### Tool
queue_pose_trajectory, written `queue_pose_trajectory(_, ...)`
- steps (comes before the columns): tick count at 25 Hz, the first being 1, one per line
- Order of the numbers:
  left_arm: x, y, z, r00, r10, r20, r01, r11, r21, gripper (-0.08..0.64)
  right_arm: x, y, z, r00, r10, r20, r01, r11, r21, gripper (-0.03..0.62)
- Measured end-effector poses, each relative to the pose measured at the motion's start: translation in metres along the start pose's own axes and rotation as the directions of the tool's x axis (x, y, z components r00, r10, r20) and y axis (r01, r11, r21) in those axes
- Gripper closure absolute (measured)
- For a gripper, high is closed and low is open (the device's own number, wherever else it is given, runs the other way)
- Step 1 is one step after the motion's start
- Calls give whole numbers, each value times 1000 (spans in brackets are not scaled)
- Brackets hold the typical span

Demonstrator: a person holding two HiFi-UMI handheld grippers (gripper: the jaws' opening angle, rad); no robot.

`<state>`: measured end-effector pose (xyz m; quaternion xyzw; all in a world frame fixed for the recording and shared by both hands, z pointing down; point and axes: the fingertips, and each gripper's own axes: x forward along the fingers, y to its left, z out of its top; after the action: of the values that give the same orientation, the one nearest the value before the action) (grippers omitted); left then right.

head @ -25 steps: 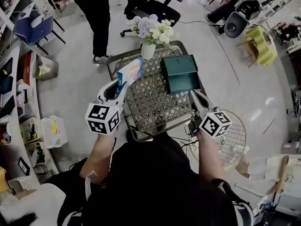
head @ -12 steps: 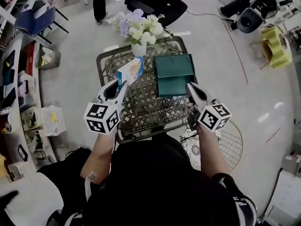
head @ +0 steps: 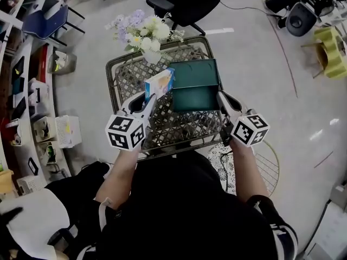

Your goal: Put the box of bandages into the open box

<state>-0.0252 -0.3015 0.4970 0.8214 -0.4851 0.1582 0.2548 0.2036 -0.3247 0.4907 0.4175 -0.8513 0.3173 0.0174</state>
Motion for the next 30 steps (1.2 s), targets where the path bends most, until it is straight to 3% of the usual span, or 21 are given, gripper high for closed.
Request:
queue_pose_trajectory(6, 29, -15, -31, 994, -50, -96, 50, 999, -9, 471, -5, -8, -9, 1000, -14, 20, 13, 999, 45, 581)
queue_pose_trajectory(17, 77, -26, -92, 966, -109, -233, 97, 993, -62, 471, -14, -26, -46, 997, -56, -44, 59, 995, 86, 581)
queue_pose_trajectory(26, 106, -37, -148, 931, -158, -328, 112, 982, -153, 469, -9, -23, -78, 993, -34, -111, 46, 993, 108, 581)
queue_pose_trajectory(30, 113, -37, -161, 926, -149, -347, 96, 982, -165, 469, -8, -24, -88, 991, -30, -131, 46, 992, 118, 581)
